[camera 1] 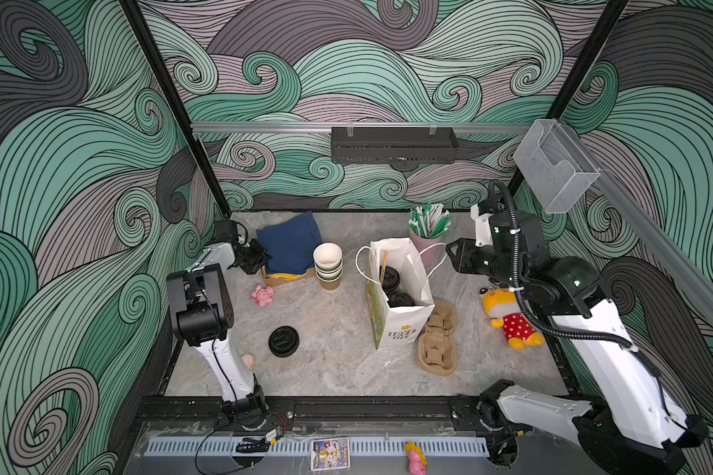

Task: Pack the takeout coffee

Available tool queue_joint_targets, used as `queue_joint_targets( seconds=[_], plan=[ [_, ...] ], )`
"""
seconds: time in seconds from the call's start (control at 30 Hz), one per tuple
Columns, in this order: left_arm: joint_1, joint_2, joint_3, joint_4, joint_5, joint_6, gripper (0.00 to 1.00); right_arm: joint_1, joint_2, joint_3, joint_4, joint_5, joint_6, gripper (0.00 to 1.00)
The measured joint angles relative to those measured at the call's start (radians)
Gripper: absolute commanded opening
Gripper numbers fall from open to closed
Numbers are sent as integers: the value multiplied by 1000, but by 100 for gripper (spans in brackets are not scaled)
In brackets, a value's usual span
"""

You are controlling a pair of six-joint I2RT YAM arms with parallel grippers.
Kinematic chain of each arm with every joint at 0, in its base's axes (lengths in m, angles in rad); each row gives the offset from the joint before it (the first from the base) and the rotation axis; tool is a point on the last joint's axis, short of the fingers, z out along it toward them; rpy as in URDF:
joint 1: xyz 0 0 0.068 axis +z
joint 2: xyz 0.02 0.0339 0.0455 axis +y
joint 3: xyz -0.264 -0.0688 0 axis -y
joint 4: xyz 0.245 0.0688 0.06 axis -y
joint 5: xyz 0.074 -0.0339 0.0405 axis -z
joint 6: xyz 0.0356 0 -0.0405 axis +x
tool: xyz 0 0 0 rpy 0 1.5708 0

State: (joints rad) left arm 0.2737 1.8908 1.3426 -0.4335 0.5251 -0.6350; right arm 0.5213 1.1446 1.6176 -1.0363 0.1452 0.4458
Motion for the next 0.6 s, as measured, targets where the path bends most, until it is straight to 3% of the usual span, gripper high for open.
queue_joint_targets(
  seconds=[0.37, 0.6],
  plan=[
    [0, -272, 89, 1, 23, -59, 0, 0, 17, 106, -23, 13, -57, 37],
    [0, -523, 79, -7, 8, -187, 0, 27, 144, 291, -29, -123, -182, 35]
  ],
)
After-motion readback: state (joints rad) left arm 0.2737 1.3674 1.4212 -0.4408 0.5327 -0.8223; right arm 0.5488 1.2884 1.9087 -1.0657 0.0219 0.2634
